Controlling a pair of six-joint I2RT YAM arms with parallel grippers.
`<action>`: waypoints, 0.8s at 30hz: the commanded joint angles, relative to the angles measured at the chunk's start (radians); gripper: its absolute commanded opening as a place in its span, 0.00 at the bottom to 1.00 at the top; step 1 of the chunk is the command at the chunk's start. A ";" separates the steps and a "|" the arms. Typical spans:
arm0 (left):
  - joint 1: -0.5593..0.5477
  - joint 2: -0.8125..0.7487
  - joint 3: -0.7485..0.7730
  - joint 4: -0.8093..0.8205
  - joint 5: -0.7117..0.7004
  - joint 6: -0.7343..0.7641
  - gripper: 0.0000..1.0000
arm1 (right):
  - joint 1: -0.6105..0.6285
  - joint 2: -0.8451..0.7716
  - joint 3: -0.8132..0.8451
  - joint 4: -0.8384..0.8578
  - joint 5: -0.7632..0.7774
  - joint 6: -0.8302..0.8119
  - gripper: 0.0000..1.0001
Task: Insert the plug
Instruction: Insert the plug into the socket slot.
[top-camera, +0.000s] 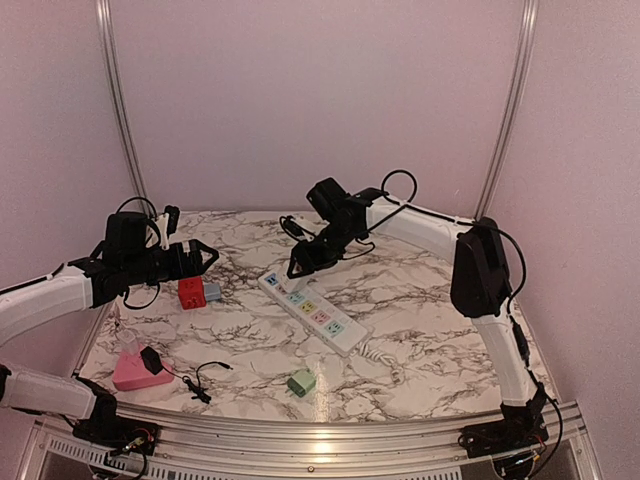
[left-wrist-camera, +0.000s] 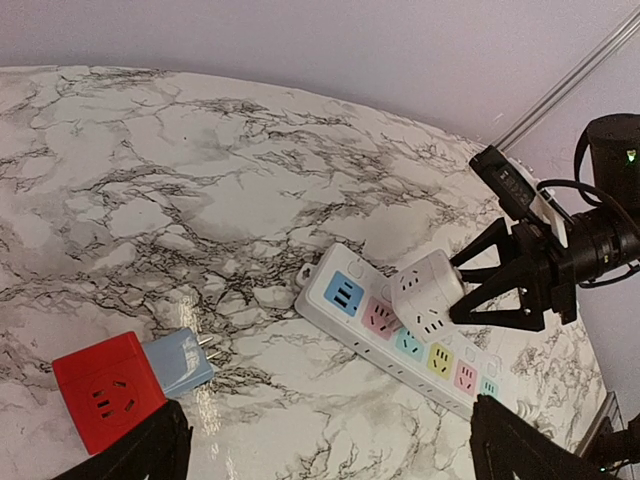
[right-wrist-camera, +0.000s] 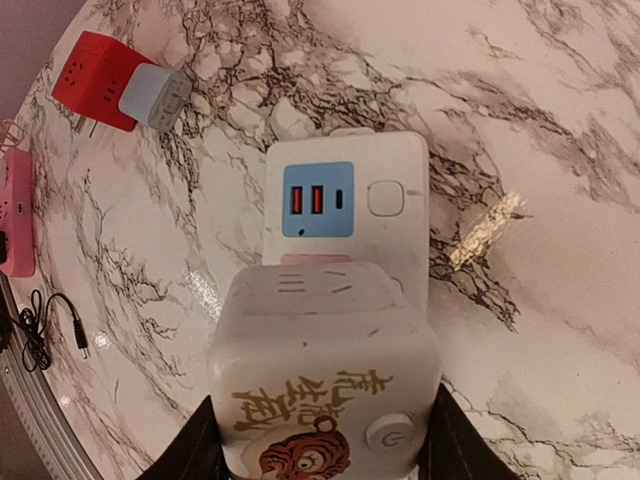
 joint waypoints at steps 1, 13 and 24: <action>0.006 0.005 -0.012 0.033 0.008 -0.003 0.99 | 0.006 -0.018 0.029 -0.023 0.036 -0.020 0.00; 0.006 0.002 -0.016 0.033 0.008 -0.003 0.99 | 0.006 -0.041 0.054 0.000 -0.030 -0.003 0.00; 0.006 -0.002 -0.019 0.036 0.011 -0.004 0.99 | 0.003 -0.031 0.061 0.012 -0.045 0.005 0.00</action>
